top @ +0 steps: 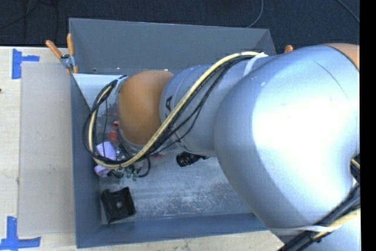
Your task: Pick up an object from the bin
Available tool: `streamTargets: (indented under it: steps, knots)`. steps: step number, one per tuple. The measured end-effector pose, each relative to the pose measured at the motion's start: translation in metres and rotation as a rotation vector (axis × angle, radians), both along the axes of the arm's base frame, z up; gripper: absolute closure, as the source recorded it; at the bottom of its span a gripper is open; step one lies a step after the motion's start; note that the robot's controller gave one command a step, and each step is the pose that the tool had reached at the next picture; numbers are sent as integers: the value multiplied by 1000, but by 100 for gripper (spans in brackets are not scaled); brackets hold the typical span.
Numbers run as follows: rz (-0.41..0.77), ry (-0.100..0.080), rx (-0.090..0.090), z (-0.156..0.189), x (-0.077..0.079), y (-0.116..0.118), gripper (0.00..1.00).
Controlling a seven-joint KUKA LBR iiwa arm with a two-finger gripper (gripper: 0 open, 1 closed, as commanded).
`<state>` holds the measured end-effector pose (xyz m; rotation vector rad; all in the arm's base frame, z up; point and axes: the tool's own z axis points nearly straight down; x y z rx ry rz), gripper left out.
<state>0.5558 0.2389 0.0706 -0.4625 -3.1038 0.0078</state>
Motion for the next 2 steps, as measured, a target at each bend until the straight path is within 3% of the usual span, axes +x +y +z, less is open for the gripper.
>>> streamTargets:
  steps: [2]
  knots:
    - [-1,6,-1,12,-2,-1,100]
